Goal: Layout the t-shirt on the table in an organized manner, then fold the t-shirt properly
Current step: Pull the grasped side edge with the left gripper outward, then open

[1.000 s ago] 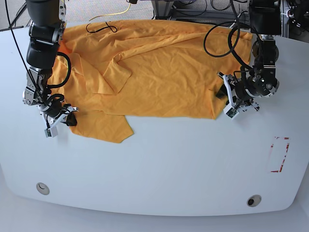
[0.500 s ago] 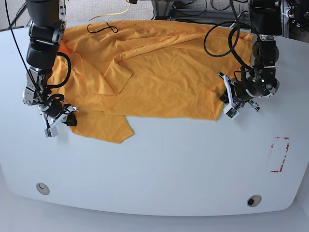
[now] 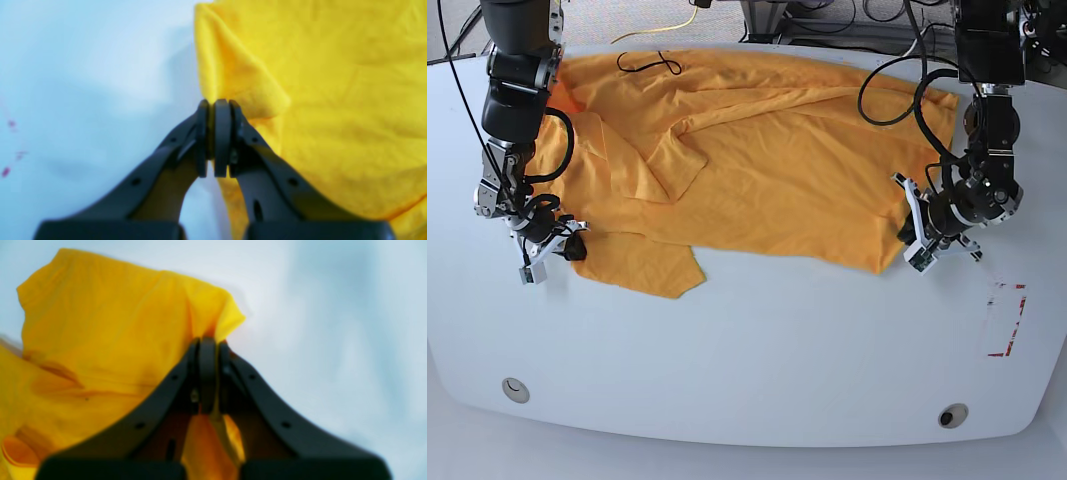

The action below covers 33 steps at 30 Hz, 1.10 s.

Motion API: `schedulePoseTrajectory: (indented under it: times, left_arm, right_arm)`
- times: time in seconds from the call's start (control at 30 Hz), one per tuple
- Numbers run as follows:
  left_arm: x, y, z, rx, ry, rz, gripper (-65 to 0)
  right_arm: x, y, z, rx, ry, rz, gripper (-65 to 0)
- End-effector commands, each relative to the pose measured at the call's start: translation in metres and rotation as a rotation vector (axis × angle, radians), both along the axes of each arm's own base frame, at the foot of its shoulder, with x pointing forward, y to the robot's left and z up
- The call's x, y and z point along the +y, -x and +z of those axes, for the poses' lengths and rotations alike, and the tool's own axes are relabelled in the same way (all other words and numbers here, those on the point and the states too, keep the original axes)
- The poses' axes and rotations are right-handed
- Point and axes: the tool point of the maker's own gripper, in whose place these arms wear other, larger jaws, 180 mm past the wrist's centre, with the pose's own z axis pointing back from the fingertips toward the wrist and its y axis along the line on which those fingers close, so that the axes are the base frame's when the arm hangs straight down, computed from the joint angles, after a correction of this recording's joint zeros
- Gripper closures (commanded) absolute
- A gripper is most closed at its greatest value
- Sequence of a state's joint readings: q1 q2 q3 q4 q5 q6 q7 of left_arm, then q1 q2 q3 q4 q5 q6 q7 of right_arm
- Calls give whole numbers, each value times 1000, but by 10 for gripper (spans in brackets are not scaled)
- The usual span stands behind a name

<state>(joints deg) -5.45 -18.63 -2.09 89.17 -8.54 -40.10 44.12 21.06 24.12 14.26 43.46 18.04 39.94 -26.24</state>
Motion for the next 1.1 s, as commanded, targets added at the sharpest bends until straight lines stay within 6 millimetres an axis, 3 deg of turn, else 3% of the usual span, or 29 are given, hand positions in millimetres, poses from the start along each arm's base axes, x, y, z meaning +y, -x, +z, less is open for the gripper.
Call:
schedulePoseTrajectory:
  times: [0.0, 0.23, 0.43, 0.73, 1.07]
  left_arm:
    - [7, -18, 26, -79, -7, -5, -13]
    - [12, -29, 39, -110, -19, -1, -15]
    - [24, -25, 33, -60, -73, 17, -17]
    - [25, -22, 31, -48, -81, 20, -26]
    - [29, -37, 44, -82, -78, 31, -237]
  right_arm:
    - [-7, 2, 0, 37, 39, 18, 0]
    - [-7, 3, 0, 38, 40, 19, -2]
    - [-6, 2, 0, 38, 39, 20, -2]
    - [-6, 2, 0, 37, 39, 21, -2]
    - [-6, 2, 0, 37, 41, 22, -2]
